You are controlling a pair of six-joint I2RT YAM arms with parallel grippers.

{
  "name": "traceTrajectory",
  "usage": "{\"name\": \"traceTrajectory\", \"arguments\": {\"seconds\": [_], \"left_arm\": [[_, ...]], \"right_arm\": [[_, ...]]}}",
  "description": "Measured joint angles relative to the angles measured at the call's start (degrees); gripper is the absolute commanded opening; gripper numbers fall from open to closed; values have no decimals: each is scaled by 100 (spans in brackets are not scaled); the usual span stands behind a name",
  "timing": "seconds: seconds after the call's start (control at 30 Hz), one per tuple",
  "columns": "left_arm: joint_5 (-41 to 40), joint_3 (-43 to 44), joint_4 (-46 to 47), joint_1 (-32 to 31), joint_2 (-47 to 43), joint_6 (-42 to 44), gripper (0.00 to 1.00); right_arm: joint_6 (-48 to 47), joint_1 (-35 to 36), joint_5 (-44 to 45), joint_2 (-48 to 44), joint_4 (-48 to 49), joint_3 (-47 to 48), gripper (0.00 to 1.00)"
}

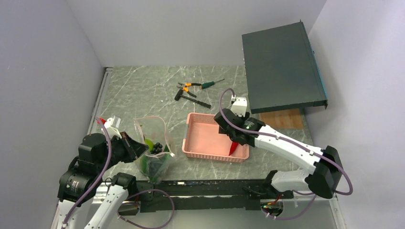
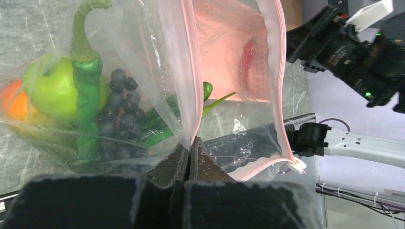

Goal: Place the food in the zip-top bag and seal the zipper
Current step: Pick up the fake vegetable from the bin.

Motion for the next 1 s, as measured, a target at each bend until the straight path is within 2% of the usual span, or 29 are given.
{"name": "traceTrajectory", "arguments": {"seconds": [0.43, 1.0], "left_arm": [[-11, 0, -24, 0, -90, 4, 0], [-9, 0, -33, 0, -90, 9, 0]], "right_arm": [[599, -219, -42, 992, 35, -586, 58], [859, -302, -264, 1034, 966, -1611, 52]]}}
